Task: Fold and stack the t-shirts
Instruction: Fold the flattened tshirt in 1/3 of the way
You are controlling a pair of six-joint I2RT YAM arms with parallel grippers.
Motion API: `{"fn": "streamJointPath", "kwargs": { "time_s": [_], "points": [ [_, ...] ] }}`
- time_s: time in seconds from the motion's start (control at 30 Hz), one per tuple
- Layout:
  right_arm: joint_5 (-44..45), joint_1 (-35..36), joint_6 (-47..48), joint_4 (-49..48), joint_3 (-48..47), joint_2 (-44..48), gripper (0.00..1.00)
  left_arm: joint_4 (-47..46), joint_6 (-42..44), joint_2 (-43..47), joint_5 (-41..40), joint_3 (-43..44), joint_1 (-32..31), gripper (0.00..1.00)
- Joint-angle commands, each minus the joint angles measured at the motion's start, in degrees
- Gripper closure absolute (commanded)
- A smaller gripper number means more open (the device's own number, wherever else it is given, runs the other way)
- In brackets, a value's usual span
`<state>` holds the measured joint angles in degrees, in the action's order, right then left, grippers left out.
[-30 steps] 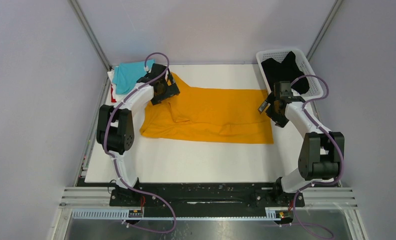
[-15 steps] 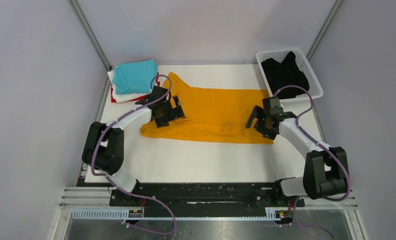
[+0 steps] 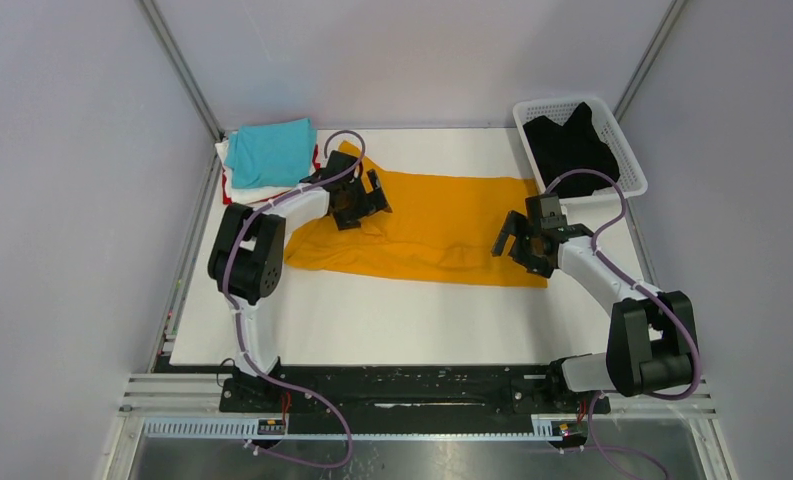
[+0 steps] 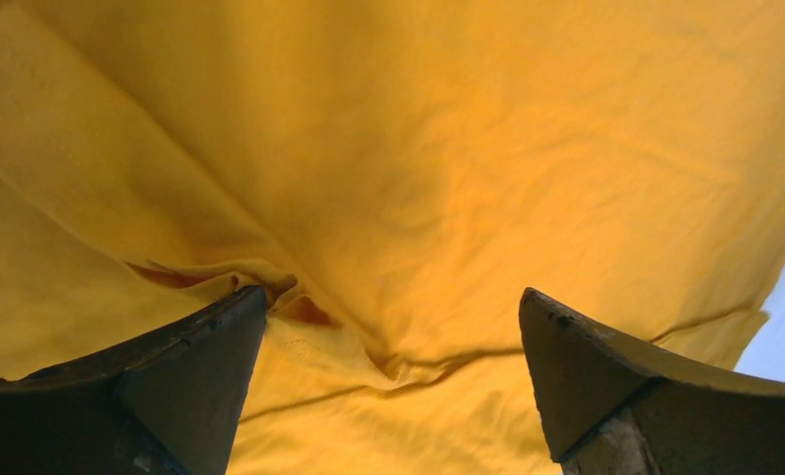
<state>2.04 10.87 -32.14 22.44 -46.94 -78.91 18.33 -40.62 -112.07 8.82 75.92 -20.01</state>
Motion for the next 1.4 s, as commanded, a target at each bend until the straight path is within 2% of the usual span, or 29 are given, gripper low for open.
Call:
{"fn": "streamJointPath", "kwargs": {
  "time_s": [0.0, 0.17, 0.3, 0.37, 0.57, 0.67, 0.77, 1.07, 1.23, 1.37],
  "points": [
    [3.4, 0.2, 1.9, 1.0, 0.0, 2.1, 0.00, -3.3, 0.9, -3.5, 0.3, 10.6, -0.1, 0.01],
    [3.7, 0.2, 2.5, 1.2, 0.5, 3.2, 0.00, -2.9, 2.1, -6.7, 0.0, 21.4, -0.1, 0.01],
    [2.7, 0.2, 3.0, 1.1, 0.7, 3.3, 0.01, 2.2, 3.0, -6.3, -0.2, 26.1, -0.1, 0.01],
    [2.0, 0.2, 3.0, 0.9, 0.7, 3.2, 0.01, 1.9, 3.3, -2.7, -0.4, 21.6, -0.2, 0.01],
    [0.8, 0.2, 3.4, 0.3, 0.6, 2.4, 0.00, -4.9, 2.0, 13.2, -2.5, -5.6, -0.1, 0.01],
    [0.6, 0.2, 3.5, 0.2, 0.3, 1.8, 0.01, -8.8, 0.1, 16.6, -2.4, -14.2, -0.2, 0.01],
    [0.5, 0.3, 3.4, -0.4, 0.5, 1.1, 0.00, -16.1, -2.1, 15.0, -0.2, -18.1, -0.2, 0.01],
    [2.7, 0.1, 4.2, 0.6, 0.2, 0.5, 0.01, -16.7, -2.8, -1.0, -0.3, 0.3, -0.3, 0.01],
    [2.8, 0.2, 4.6, 0.7, 0.0, 0.3, 0.00, -8.6, -0.2, -7.8, -3.0, 12.8, -0.2, 0.01],
    [2.6, 0.2, 4.7, 0.9, -0.3, -0.4, 0.01, -5.8, 1.4, -12.3, -2.3, 20.2, -0.1, 0.01]
  ]
}}
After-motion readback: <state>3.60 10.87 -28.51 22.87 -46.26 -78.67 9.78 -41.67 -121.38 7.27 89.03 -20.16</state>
